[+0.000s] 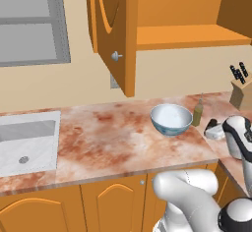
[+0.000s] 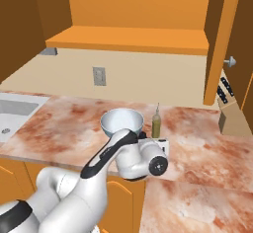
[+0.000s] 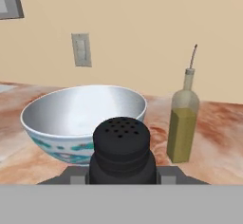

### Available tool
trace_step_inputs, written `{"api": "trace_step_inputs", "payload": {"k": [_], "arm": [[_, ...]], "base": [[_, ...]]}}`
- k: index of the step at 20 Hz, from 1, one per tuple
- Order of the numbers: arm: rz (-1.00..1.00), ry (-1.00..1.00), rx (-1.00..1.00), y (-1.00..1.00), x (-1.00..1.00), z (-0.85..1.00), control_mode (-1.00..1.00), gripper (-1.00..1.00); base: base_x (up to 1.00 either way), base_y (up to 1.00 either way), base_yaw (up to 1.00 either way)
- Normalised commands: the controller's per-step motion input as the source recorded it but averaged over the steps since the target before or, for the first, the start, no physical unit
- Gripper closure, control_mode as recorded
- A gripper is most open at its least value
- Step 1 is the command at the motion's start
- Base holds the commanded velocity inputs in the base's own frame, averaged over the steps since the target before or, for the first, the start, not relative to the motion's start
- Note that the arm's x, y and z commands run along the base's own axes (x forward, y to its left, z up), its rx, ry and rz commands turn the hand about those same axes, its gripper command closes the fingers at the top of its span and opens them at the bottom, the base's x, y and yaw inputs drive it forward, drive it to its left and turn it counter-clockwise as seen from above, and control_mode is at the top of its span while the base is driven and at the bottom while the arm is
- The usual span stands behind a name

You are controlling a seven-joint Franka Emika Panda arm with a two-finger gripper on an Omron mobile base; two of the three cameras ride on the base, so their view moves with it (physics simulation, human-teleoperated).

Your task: Retrieve the bottle and the shaker from the cabinet and place them next to the mixing bowl on the counter. Then add garlic from the fridge to the mixing bowl.

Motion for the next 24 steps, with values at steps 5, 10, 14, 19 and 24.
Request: {"api": "trace_step_inputs", "payload": {"k": [5,10,14,19,24], "arm": [[0.01,0.0,0.0,-0.06,0.11,-0.36,-1.0,1.0],[0.0,0.0,0.0,0.0,0.26,-0.19,-1.0,1.0],[0.0,0.0,0.0,-0.02,0.22,-0.15,-1.0,1.0],[0.0,0.0,0.0,-0.18,0.14,-0.12,-1.0,1.0],[0.0,0.0,0.0,-0.11,0.18,-0.18,-1.0,1.0]], "base": [[0.0,0.0,0.0],[0.0,0.0,0.0],[0.0,0.0,0.0],[0.0,0.0,0.0],[0.0,0.0,0.0]]}}
